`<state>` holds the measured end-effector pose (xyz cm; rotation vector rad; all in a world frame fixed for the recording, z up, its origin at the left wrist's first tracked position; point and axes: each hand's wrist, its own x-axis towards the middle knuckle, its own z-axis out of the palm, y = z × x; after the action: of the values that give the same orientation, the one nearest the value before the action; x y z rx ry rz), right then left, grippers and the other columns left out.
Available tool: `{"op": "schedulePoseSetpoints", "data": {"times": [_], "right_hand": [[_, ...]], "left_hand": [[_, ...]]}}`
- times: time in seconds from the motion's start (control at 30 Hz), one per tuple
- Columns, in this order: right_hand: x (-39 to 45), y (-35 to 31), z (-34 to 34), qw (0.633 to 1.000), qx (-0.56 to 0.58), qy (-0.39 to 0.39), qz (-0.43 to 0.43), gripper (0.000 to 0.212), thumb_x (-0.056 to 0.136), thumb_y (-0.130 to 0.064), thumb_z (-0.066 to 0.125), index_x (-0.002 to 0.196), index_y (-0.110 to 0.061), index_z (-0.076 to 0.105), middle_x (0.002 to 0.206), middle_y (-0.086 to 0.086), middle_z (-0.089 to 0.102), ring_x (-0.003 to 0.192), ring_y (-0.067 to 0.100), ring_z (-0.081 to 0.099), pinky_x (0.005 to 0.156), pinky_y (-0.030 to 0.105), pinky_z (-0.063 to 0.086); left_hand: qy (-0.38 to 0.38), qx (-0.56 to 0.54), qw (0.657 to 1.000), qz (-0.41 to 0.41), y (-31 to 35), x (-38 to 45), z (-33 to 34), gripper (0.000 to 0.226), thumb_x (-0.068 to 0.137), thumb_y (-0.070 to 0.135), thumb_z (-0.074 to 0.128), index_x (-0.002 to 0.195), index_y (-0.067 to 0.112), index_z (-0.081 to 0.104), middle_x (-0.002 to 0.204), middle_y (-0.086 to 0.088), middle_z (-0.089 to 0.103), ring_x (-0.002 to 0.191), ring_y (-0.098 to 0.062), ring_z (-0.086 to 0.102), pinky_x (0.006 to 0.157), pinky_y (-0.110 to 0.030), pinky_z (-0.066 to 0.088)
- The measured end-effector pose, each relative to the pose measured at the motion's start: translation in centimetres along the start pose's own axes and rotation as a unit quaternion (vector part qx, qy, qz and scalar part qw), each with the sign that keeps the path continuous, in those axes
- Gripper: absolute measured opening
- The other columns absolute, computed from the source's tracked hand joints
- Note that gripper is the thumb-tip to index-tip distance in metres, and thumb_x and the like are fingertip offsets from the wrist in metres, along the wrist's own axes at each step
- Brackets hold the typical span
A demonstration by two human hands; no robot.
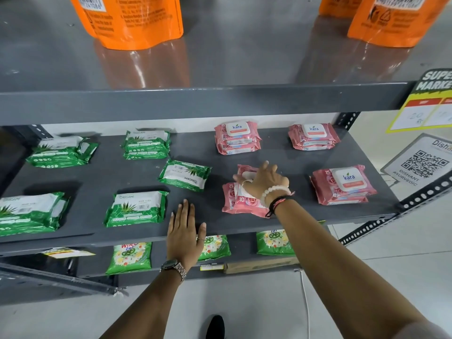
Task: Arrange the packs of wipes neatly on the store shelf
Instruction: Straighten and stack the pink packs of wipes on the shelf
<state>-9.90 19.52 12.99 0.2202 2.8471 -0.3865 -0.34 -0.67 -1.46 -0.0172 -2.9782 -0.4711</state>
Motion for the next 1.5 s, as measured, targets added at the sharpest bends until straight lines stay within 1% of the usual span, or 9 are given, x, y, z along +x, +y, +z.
{"op": "schedulePoseSetpoints", "data": {"times": [0.1,0.17,0.27,0.43,0.53,0.8,1.13,1.27,1.5], "right_hand": [[1.0,1.4,-1.3,0.987,-0.007,0.039,-0.156,0.051,0.090,-0.009,0.049,0.138,-0.011,0.033,0.147,0.015,0.029,0.131,0.041,0.041,0.099,0.052,0.047],[1.4,2.3,-1.8,0.954,-0.076,-0.007,-0.290,0.072,0.078,0.018,0.045,0.140,-0.016,0.035,0.158,0.008,0.016,0.145,0.034,0.017,0.111,0.050,0.036],[0.9,2.5,-1.9,0.916,-0.161,-0.092,-0.357,0.087,0.075,0.027,0.042,0.145,-0.022,0.029,0.161,-0.002,0.005,0.148,0.026,-0.006,0.118,0.053,0.014],[0.7,2.5,-1.3,0.920,-0.164,-0.093,-0.345,0.081,0.079,0.022,0.047,0.145,-0.020,0.028,0.161,0.002,0.007,0.148,0.027,-0.006,0.120,0.047,0.004],[0.5,2.5,-1.1,0.935,-0.139,-0.094,-0.313,0.076,0.083,0.001,0.061,0.147,-0.013,0.023,0.159,0.008,0.014,0.148,0.028,0.001,0.120,0.044,0.004],[-0.8,2.1,-0.1,0.966,-0.040,-0.030,-0.252,0.071,0.080,-0.023,0.072,0.139,-0.009,0.035,0.140,0.013,0.042,0.128,0.033,0.043,0.105,0.045,0.043],[-1.2,2.0,0.4,0.970,-0.061,0.002,-0.236,0.068,0.079,-0.018,0.073,0.136,-0.008,0.038,0.135,0.015,0.046,0.124,0.034,0.046,0.101,0.043,0.044],[-0.8,1.2,0.5,0.964,-0.073,0.000,-0.254,0.093,0.075,-0.035,0.073,0.146,-0.006,0.020,0.151,0.018,0.027,0.142,0.036,0.021,0.118,0.049,0.023],[0.3,-5.8,1.3,0.952,-0.026,0.011,-0.304,0.074,0.082,-0.034,0.066,0.141,-0.006,0.030,0.147,0.014,0.036,0.137,0.032,0.032,0.112,0.044,0.029]], "left_hand": [[0.001,-0.002,1.000,0.001,0.0,0.0,0.0,0.063,0.095,0.042,0.026,0.142,0.000,0.035,0.151,-0.019,0.031,0.140,-0.031,0.027,0.113,-0.048,0.023],[0.001,-0.004,1.000,-0.001,0.0,0.0,0.0,0.063,0.095,0.042,0.027,0.142,0.000,0.035,0.151,-0.019,0.031,0.140,-0.030,0.027,0.113,-0.048,0.022],[-0.003,-0.003,1.000,-0.001,0.0,0.0,-0.1,0.063,0.095,0.042,0.026,0.142,0.000,0.035,0.151,-0.019,0.031,0.139,-0.031,0.027,0.113,-0.048,0.021],[-0.014,-0.005,1.000,-0.001,0.0,0.0,-0.2,0.063,0.094,0.041,0.026,0.141,0.000,0.036,0.150,-0.020,0.032,0.139,-0.033,0.028,0.113,-0.048,0.021],[-0.019,-0.006,1.000,-0.001,0.1,0.0,-0.4,0.063,0.094,0.041,0.026,0.141,-0.001,0.036,0.149,-0.021,0.033,0.138,-0.034,0.028,0.113,-0.049,0.022],[-0.022,0.001,1.000,0.000,0.0,0.0,-0.4,0.063,0.094,0.041,0.026,0.140,-0.001,0.036,0.149,-0.021,0.033,0.138,-0.034,0.029,0.113,-0.048,0.020],[-0.034,0.007,0.999,0.009,0.1,0.0,-0.6,0.066,0.098,0.044,0.017,0.140,-0.003,0.036,0.149,-0.023,0.032,0.138,-0.035,0.029,0.113,-0.048,0.021],[-0.020,0.012,0.999,0.039,-0.4,-0.3,-1.3,0.068,0.099,0.045,0.015,0.143,-0.006,0.026,0.153,-0.022,0.020,0.141,-0.034,0.019,0.114,-0.049,0.017],[0.064,0.041,0.997,0.008,-8.0,-2.6,-6.9,0.059,0.099,0.034,0.023,0.146,-0.001,0.019,0.155,-0.018,0.017,0.144,-0.029,0.012,0.117,-0.041,-0.001]]}}
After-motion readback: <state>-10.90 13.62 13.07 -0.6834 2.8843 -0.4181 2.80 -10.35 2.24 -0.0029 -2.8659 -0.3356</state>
